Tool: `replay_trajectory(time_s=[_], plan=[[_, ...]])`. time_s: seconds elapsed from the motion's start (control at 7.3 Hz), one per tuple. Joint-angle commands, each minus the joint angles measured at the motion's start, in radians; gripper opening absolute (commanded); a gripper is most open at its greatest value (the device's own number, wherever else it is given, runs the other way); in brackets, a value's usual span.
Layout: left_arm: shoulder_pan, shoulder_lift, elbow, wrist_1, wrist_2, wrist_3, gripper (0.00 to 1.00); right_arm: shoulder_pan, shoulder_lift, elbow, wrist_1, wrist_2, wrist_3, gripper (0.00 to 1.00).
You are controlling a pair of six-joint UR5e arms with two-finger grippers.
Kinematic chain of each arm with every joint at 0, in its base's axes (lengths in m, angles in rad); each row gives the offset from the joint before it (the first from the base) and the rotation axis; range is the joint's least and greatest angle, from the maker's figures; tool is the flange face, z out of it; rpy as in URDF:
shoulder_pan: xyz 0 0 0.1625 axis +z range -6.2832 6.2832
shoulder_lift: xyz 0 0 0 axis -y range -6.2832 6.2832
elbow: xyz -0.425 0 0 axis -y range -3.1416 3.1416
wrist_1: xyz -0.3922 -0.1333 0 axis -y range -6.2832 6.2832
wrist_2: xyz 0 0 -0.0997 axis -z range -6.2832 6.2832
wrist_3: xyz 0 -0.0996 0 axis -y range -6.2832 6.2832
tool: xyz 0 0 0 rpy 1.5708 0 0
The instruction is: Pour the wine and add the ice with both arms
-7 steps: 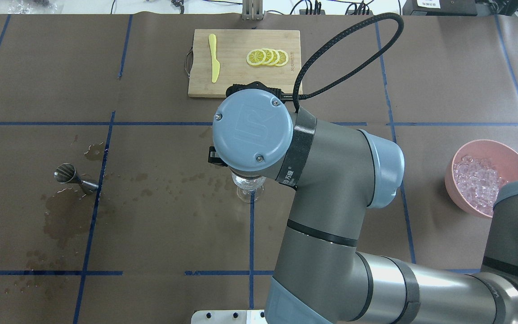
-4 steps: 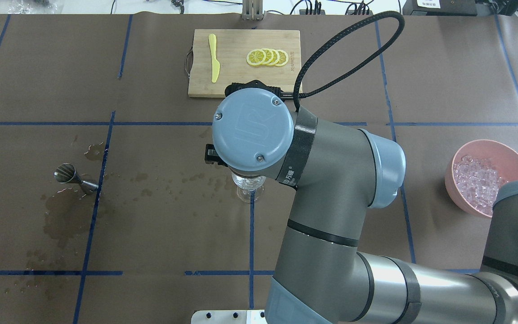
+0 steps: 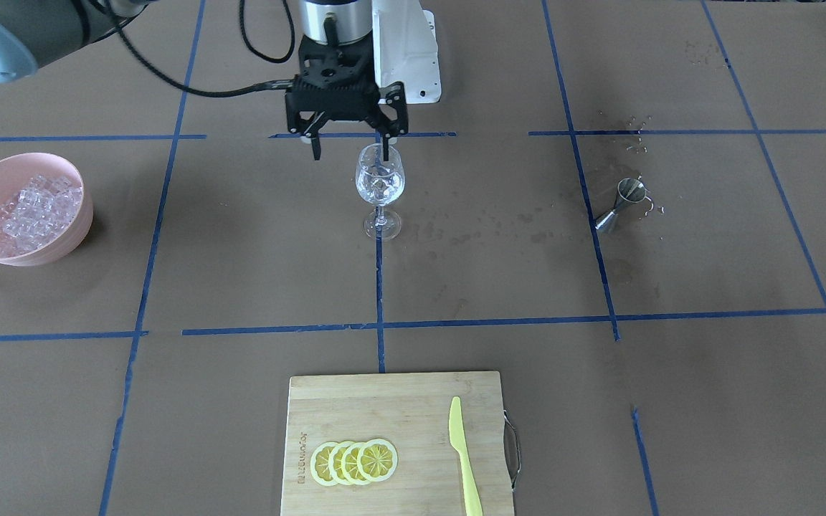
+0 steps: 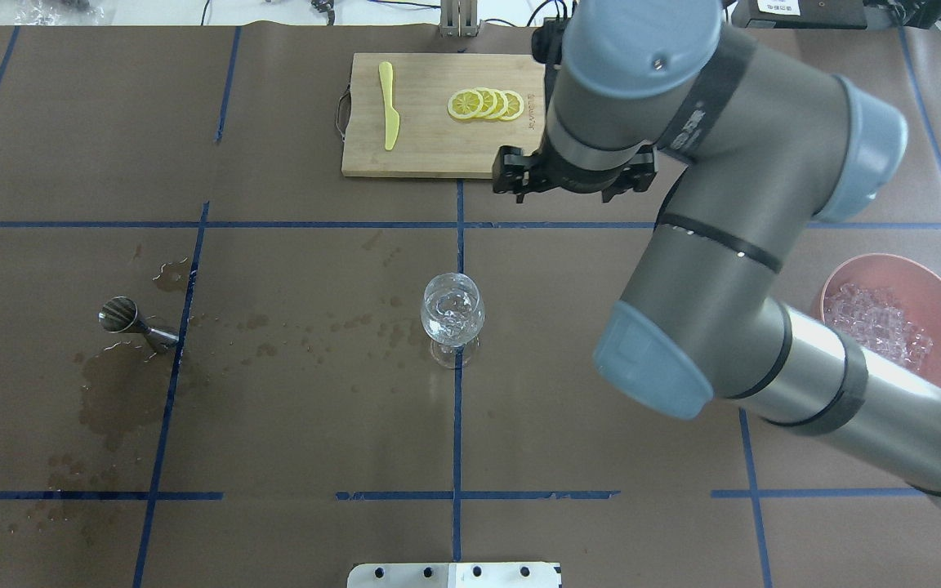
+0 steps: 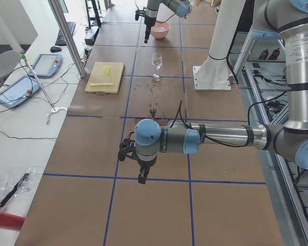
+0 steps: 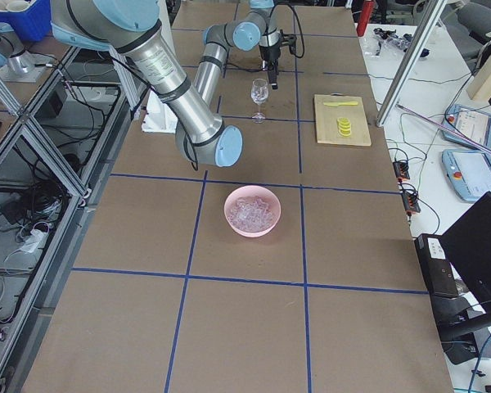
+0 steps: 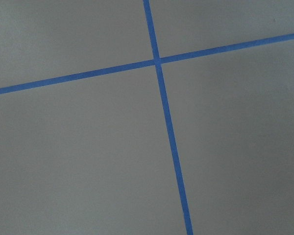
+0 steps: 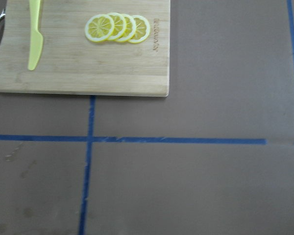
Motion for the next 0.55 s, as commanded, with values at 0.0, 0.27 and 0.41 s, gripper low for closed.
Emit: replay_trajectory(time_s=[0.0, 0.27, 0.41], plan=[[0.000, -0.001, 0.000, -0.002, 0.000, 0.000, 1.00, 0.223, -0.201, 0.042, 0.049, 0.152, -0.368, 1.00], [0.000, 0.002, -0.006, -0.026, 0.000, 0.002, 1.00, 0.364, -0.503, 0.042, 0.307, 0.256, -0.575, 1.00], [0.003, 0.002, 0.003, -0.058, 0.000, 0.000, 1.00, 0.422, -0.637, 0.030, 0.380, 0.281, -0.644, 1.00]])
